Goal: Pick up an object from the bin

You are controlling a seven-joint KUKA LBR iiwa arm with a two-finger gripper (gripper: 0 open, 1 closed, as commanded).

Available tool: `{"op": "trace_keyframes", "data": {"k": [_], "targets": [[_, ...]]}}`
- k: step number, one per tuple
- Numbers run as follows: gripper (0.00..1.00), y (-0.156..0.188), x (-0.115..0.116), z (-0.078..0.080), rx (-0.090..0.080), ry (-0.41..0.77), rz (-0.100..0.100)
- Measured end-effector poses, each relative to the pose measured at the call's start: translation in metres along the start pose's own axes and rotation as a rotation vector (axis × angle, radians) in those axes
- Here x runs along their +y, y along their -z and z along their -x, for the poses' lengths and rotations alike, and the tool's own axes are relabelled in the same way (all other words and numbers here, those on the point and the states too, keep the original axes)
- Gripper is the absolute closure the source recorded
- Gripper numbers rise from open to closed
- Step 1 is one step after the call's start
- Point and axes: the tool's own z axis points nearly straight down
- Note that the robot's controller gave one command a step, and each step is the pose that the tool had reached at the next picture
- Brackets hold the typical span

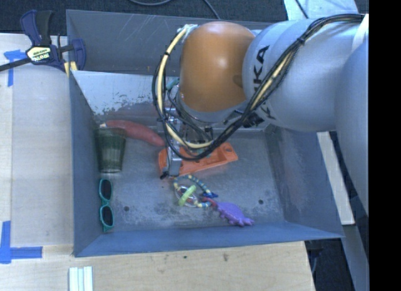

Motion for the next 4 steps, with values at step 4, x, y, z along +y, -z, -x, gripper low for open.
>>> {"op": "trace_keyframes", "data": {"k": [4], "targets": [[0.0, -0.071, -0.086, 0.023, -0.01, 0.087, 0.0]]}}
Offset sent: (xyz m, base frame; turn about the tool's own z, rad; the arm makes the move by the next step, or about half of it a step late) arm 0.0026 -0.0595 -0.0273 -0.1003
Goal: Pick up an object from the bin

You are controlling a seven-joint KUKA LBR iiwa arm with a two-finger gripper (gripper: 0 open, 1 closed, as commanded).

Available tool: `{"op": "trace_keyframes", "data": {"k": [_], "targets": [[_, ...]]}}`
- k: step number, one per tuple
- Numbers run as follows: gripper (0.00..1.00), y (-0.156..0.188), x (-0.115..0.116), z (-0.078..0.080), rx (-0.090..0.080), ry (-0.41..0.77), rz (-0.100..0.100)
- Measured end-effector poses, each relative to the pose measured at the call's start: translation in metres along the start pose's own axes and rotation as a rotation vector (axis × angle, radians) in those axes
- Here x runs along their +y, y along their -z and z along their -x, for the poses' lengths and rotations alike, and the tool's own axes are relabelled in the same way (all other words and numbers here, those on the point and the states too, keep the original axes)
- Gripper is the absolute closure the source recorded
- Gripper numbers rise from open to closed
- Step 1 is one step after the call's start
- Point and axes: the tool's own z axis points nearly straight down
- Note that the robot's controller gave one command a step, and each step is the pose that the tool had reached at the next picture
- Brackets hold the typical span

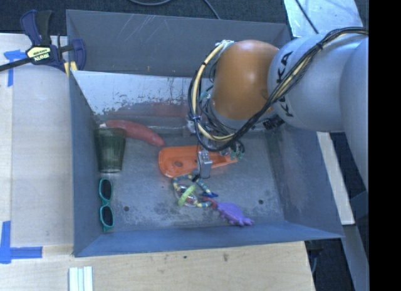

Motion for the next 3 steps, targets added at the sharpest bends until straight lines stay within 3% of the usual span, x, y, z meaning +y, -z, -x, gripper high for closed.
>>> {"op": "trace_keyframes", "data": {"k": [1, 2, 3], "targets": [[1.0, -0.045, -0.016, -0.011, -0.006, 0.081, 0.001], [1.0, -0.045, -0.016, -0.011, -0.006, 0.081, 0.001], [1.0, 0.111, -0.021, -0.012, -0.013, 0.025, 0.001]]}}
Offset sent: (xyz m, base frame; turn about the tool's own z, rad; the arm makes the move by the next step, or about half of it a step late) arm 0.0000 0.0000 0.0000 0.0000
